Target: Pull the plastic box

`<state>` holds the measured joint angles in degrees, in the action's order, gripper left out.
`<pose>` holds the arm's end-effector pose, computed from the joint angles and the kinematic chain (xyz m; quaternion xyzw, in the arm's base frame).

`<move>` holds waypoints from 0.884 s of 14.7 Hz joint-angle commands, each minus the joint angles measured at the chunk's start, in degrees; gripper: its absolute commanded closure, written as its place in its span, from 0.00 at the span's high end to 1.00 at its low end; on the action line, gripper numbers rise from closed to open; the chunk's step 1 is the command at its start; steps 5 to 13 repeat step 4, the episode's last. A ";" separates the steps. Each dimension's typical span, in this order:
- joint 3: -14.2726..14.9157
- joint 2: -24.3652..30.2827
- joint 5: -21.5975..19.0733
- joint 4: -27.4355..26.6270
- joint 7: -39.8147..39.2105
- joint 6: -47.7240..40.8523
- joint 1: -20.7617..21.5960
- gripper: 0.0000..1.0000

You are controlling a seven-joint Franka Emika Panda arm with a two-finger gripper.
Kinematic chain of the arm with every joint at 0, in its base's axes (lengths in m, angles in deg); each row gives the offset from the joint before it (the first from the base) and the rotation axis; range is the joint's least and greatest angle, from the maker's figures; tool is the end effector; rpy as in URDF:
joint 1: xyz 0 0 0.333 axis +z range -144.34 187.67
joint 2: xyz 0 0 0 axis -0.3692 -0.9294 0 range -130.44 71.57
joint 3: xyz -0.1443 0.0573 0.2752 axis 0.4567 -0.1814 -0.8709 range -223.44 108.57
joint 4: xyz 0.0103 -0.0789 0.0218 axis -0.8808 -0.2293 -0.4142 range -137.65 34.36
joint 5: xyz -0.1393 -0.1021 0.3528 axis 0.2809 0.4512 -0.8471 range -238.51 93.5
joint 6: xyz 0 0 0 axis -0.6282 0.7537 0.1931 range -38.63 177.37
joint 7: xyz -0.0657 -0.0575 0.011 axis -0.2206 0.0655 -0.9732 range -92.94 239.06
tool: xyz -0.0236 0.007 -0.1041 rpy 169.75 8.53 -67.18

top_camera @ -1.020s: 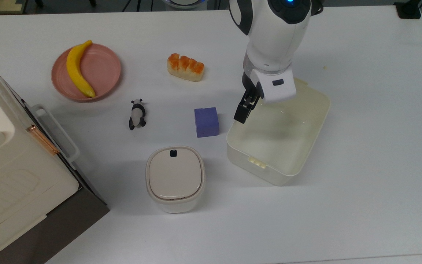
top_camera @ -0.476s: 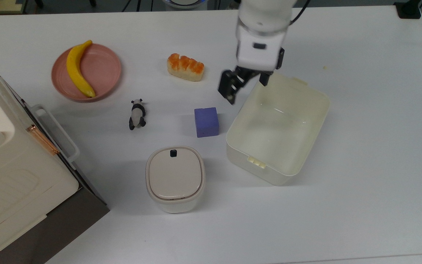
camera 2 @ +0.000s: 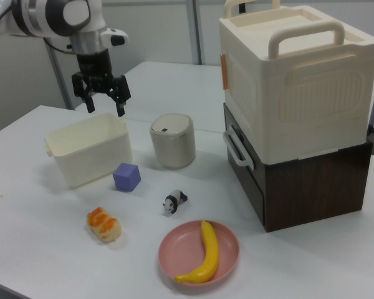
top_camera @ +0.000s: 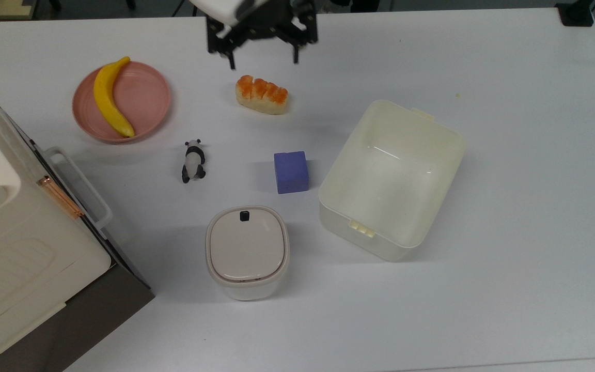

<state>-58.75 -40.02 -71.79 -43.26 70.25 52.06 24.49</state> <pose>0.6079 0.0413 0.5854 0.9979 0.0606 -0.0218 0.0044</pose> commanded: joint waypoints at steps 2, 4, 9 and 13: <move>-0.18 1.89 -0.19 -1.62 2.81 -1.71 -1.77 1.00; 0.08 1.71 -0.27 -1.71 2.37 -1.53 -2.29 1.00; 0.08 1.71 -0.27 -1.71 2.37 -1.53 -2.29 1.00; 0.08 1.71 -0.27 -1.71 2.37 -1.53 -2.29 1.00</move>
